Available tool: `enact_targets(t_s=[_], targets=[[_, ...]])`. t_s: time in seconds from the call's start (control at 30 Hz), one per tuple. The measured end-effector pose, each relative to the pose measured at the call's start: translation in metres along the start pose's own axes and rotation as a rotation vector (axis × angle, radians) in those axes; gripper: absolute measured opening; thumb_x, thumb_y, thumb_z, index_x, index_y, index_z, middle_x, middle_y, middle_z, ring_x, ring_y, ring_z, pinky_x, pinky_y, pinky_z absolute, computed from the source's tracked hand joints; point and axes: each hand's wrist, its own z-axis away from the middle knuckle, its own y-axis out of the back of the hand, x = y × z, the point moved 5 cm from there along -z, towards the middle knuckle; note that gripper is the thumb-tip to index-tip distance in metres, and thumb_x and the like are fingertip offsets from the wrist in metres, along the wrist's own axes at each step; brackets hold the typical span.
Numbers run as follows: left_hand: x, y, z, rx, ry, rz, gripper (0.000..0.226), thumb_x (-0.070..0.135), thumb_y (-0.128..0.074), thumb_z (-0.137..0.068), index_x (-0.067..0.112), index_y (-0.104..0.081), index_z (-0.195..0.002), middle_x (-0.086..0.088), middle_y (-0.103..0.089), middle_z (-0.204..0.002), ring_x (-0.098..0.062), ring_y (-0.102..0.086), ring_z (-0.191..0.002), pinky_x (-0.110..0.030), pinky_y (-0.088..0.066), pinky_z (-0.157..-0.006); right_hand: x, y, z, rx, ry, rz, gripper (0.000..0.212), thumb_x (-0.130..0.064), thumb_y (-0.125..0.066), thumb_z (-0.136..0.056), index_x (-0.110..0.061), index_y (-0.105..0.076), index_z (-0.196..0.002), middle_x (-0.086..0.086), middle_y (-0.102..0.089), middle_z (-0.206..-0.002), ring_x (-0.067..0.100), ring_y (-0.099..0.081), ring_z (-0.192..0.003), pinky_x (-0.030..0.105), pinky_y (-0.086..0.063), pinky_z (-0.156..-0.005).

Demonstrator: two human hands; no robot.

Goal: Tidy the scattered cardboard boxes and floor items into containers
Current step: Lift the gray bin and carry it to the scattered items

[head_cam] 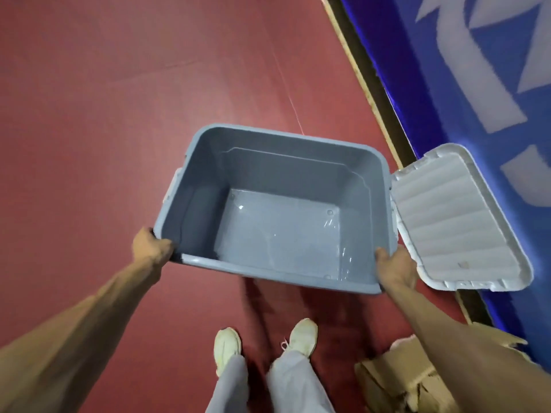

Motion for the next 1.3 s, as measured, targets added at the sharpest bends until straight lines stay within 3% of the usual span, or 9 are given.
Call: enact_targets(t_s=[0.17,0.33,0.57,0.73,0.93,1.0,1.1,1.3], targets=[[-0.069,0.181,0.021,0.295,0.122,0.226,0.048,0.027,-0.077,-0.076,-0.002,-0.065,-0.112,-0.023,-0.068,-0.107,-0.037,-0.064,-0.097,-0.044,-0.050,-0.085,-0.113,-0.011,0.123,-0.106,0.264,0.061,0.040,-0.027,-0.057,-0.091,0.003,-0.056,-0.117,0.029,-0.062,-0.117,0.044,-0.057,-0.110,0.045,-0.046,-0.090],[-0.199,0.342,0.033,0.532,0.290,0.465,0.044,0.029,-0.074,-0.079,0.001,-0.062,-0.112,-0.021,-0.066,-0.112,-0.037,-0.061,-0.105,-0.043,-0.048,-0.092,-0.203,-0.071,0.289,-0.188,0.474,0.144,0.038,-0.026,-0.058,-0.091,0.002,-0.059,-0.115,0.028,-0.063,-0.117,0.044,-0.057,-0.110,0.044,-0.046,-0.090],[-0.448,0.555,0.048,0.653,0.454,0.632,0.030,0.023,-0.065,-0.086,0.000,-0.060,-0.105,-0.024,-0.065,-0.109,-0.038,-0.060,-0.100,-0.041,-0.045,-0.084,-0.310,-0.203,0.575,-0.296,0.864,0.279,0.036,-0.027,-0.059,-0.090,0.002,-0.064,-0.111,0.028,-0.065,-0.113,0.046,-0.057,-0.107,0.043,-0.046,-0.086],[-0.578,0.669,0.085,0.695,0.543,0.763,0.019,0.021,-0.064,-0.087,0.008,-0.052,-0.095,-0.015,-0.056,-0.094,-0.023,-0.052,-0.081,-0.035,-0.041,-0.065,-0.374,-0.287,0.757,-0.365,1.175,0.379,0.039,-0.030,-0.061,-0.088,0.004,-0.067,-0.108,0.032,-0.066,-0.106,0.049,-0.059,-0.101,0.046,-0.048,-0.082],[-0.697,0.764,0.151,0.960,0.805,0.838,0.061,0.046,-0.066,-0.080,-0.008,-0.064,-0.108,-0.023,-0.066,-0.111,-0.038,-0.063,-0.102,-0.040,-0.049,-0.083,-0.418,-0.380,0.966,-0.555,1.474,0.374,0.049,-0.041,-0.058,-0.083,0.004,-0.069,-0.101,0.034,-0.066,-0.095,0.049,-0.061,-0.090,0.043,-0.048,-0.075],[-0.719,0.780,0.166,1.028,0.870,0.809,0.055,0.044,-0.064,-0.082,-0.007,-0.067,-0.104,-0.025,-0.067,-0.109,-0.040,-0.062,-0.102,-0.042,-0.049,-0.085,-0.430,-0.409,1.022,-0.635,1.550,0.373,0.049,-0.044,-0.055,-0.079,0.000,-0.068,-0.097,0.029,-0.067,-0.091,0.046,-0.062,-0.086,0.040,-0.046,-0.070],[-0.744,0.797,0.181,1.153,0.950,0.769,0.040,0.036,-0.061,-0.087,-0.003,-0.067,-0.097,-0.027,-0.066,-0.105,-0.044,-0.058,-0.101,-0.044,-0.047,-0.086,-0.450,-0.461,1.103,-0.761,1.644,0.388,0.032,-0.033,-0.061,-0.084,-0.003,-0.068,-0.095,0.025,-0.067,-0.090,0.044,-0.060,-0.087,0.038,-0.043,-0.068],[-0.752,0.837,0.182,1.328,1.167,0.730,0.036,0.030,-0.054,-0.094,-0.003,-0.063,-0.106,-0.029,-0.062,-0.115,-0.046,-0.053,-0.110,-0.042,-0.041,-0.091,-0.487,-0.544,1.241,-0.920,1.809,0.463,0.032,-0.033,-0.060,-0.084,-0.004,-0.067,-0.095,0.024,-0.068,-0.093,0.044,-0.060,-0.090,0.039,-0.045,-0.072]])
